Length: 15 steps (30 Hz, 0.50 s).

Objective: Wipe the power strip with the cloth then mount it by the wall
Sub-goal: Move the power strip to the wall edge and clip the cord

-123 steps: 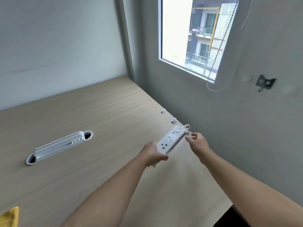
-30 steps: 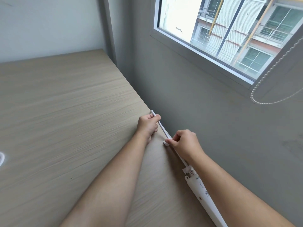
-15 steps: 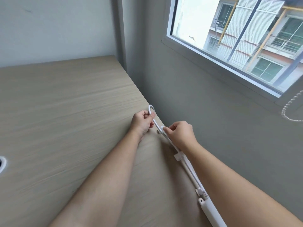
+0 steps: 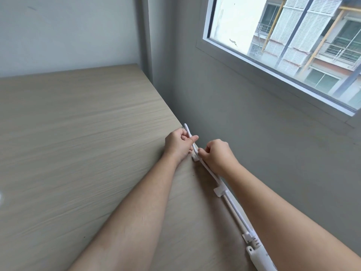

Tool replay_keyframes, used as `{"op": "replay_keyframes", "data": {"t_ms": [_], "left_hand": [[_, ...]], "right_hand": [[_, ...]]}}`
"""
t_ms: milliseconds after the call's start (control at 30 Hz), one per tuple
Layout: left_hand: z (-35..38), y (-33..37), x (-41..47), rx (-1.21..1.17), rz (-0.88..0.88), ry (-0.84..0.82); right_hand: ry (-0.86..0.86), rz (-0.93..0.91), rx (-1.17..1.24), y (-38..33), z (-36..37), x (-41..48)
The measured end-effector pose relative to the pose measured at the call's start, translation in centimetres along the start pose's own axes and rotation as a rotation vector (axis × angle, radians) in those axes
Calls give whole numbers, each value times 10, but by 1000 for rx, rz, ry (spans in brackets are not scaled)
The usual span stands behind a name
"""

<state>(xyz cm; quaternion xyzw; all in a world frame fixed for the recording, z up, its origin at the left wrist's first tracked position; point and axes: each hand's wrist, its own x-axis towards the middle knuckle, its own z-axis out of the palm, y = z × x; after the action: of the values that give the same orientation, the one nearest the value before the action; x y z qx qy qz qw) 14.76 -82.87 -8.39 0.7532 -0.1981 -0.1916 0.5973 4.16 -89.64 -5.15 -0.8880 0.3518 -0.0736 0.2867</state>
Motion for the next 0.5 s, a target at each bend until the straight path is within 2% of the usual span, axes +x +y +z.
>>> {"op": "replay_keyframes", "data": {"t_ms": [200, 267, 400, 500], "left_hand": [[5, 8, 6, 196, -80, 5], [5, 11, 4, 216, -111, 21], [2, 13, -2, 140, -145, -42], [0, 14, -4, 94, -134, -105]], "right_hand": [[-2, 64, 148, 7, -1, -2], [4, 70, 101, 2, -2, -3], [45, 29, -34, -10, 0, -6], [41, 46, 14, -6, 1, -6]]}}
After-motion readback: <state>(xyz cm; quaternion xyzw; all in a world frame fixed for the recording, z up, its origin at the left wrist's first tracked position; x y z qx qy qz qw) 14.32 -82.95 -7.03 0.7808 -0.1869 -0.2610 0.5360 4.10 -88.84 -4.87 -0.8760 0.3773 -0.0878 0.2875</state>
